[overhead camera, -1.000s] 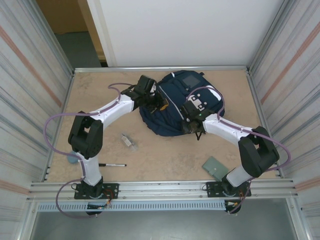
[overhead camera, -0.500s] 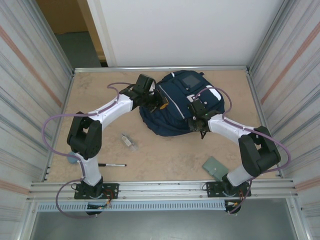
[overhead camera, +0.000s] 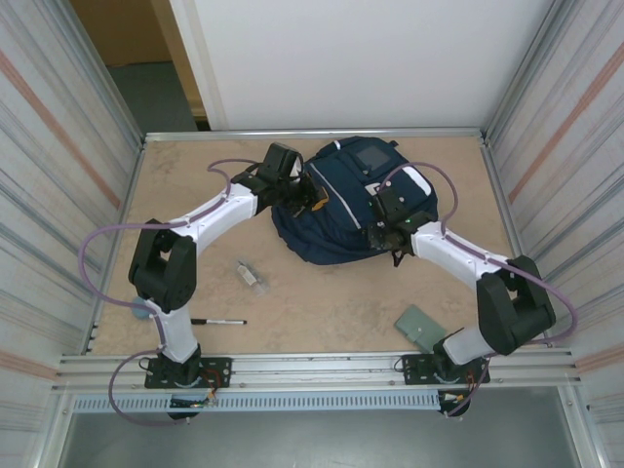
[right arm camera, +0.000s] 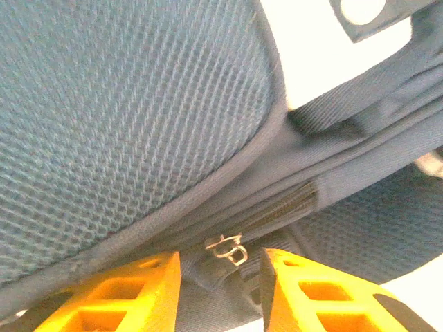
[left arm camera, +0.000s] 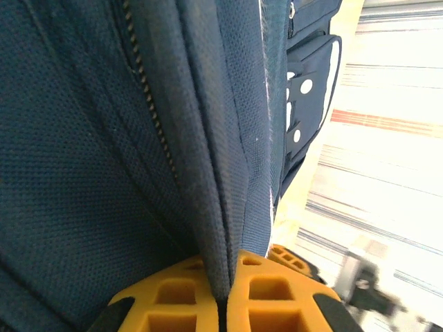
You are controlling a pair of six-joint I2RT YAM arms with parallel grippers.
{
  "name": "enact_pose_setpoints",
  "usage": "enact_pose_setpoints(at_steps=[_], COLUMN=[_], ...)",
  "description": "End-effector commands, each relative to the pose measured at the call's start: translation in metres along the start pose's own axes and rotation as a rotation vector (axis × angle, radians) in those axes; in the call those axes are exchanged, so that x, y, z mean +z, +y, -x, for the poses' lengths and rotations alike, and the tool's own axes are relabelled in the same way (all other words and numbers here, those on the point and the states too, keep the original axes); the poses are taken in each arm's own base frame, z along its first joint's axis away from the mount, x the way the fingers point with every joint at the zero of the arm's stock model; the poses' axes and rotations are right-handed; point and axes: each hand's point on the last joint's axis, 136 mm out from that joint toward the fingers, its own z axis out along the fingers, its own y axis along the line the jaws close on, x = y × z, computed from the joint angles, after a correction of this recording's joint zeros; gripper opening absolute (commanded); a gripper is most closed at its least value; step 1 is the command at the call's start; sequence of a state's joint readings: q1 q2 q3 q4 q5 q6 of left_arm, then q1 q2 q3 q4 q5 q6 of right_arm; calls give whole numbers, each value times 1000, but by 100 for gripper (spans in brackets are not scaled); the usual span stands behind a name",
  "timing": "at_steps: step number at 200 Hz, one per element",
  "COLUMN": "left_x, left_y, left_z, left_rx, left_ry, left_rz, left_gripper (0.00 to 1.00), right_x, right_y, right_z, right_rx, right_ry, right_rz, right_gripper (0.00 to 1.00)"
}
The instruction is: Pack the student bag
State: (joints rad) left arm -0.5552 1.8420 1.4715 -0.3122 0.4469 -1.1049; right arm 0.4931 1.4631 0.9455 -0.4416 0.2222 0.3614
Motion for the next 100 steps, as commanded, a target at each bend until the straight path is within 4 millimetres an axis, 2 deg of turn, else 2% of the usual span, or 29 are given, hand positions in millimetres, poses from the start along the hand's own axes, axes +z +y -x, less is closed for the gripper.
enact_pose_setpoints(at_steps=[1,18,31,69,100], left_x=[-38,-41,-44,-49,-52], left_y=[-52,-53,-56,-62,-68], left_z=[8,9,10,11,12], left_rx=[77,71,73,74,82], left_ry=[-56,-66,-71,-84,-87], left_rz=[-158,-158,-167,-182,-200], left_gripper=[0,0,0,0,0], right_x=[-19,-20,-21,-29,-19], right_y=[-27,-39,-39,1,14], right_z=[19,17,14,0,-5], right_rx=[32,64,91,140,140], right_ry=[-68,-52,-38,16,11], right_rz=[-99,-115,-98,90,120], right_gripper=[37,36,36,36,35])
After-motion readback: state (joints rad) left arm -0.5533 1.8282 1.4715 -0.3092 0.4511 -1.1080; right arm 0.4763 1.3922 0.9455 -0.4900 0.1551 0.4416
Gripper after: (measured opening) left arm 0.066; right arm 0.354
